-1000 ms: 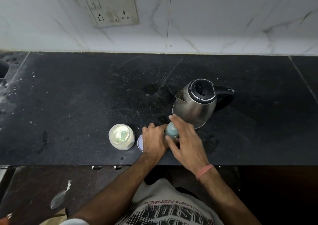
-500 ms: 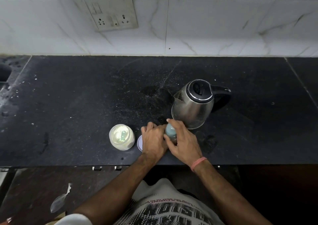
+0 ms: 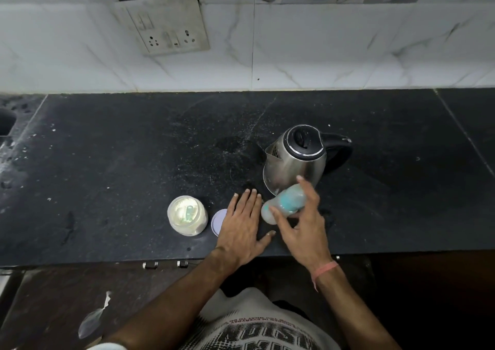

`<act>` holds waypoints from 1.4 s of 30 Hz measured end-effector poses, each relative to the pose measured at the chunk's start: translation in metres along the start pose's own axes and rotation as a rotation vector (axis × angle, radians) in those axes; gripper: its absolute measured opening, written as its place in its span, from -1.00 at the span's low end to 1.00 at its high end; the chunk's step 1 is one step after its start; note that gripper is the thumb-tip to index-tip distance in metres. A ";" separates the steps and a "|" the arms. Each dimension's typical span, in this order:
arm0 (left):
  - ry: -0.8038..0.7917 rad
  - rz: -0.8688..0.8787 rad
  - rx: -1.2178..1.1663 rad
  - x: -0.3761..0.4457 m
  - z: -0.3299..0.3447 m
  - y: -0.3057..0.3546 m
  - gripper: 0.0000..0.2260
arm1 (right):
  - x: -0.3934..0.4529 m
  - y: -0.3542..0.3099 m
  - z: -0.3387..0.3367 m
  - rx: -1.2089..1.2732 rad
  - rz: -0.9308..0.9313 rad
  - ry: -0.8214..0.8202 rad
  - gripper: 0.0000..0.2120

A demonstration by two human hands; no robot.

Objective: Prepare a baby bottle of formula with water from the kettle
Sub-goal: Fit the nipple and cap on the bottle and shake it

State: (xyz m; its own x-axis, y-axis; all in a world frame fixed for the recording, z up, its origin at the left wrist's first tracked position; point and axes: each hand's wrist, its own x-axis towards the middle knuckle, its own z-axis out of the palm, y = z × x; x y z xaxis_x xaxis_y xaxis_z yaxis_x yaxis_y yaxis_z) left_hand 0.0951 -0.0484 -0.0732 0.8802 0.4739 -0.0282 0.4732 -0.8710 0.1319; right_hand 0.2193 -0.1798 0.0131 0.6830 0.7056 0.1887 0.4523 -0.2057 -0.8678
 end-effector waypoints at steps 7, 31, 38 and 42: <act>-0.024 0.010 -0.128 -0.003 0.010 0.029 -0.20 | -0.007 -0.052 -0.026 0.492 0.299 0.294 -0.19; -0.056 -0.047 -0.259 -0.005 0.032 0.033 -0.03 | 0.003 -0.091 -0.055 0.654 0.441 0.166 -0.40; -0.108 -0.021 -0.185 -0.004 0.036 0.031 0.05 | 0.002 -0.077 -0.056 0.629 0.411 0.123 -0.34; -0.154 -0.014 -0.179 -0.004 0.033 0.030 0.09 | 0.001 -0.075 -0.060 0.610 0.390 0.177 -0.33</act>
State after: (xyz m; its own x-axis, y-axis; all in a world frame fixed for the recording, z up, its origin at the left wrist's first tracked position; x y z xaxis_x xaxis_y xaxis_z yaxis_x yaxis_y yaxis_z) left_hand 0.1066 -0.0810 -0.1015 0.8753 0.4485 -0.1806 0.4833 -0.8213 0.3032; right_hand 0.2205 -0.2038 0.1058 0.8341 0.5283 -0.1588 -0.2057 0.0307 -0.9781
